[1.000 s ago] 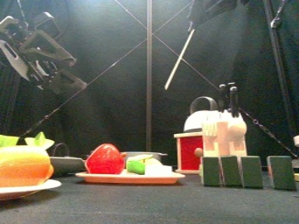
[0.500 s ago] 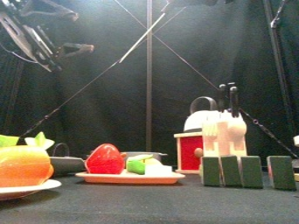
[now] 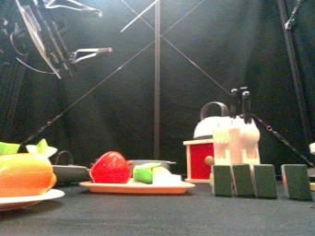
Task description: Hand over cleaver
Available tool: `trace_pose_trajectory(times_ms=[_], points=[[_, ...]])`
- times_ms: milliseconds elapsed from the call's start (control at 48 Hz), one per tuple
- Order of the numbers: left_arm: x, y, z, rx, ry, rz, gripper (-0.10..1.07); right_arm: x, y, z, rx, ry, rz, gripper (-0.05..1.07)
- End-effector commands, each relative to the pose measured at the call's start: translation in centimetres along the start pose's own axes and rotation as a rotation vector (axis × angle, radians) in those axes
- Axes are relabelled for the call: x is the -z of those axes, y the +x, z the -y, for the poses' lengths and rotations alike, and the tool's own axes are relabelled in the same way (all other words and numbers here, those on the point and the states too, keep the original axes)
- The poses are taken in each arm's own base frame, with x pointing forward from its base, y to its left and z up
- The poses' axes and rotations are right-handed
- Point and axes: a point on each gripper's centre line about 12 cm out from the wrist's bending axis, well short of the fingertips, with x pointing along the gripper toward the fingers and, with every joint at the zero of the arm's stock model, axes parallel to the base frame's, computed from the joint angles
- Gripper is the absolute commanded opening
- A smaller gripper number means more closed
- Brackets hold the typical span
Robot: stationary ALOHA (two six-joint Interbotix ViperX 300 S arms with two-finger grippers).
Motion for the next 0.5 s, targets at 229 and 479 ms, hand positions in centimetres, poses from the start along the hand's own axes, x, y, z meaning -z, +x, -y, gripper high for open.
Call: trace_pose_trajectory(times_ms=[229, 479], points=[[-0.2, 2.1, 1.6, 0.084, 0.027, 0.012, 0.98, -1.2, 0.3, 0.4, 0.014, 0.023, 0.042, 0.58], [-0.1, 2.3, 2.8, 0.201, -0.043, 0.053, 0.97, -0.9, 0.7, 0.1, 0.013, 0.017, 0.035, 0.58]])
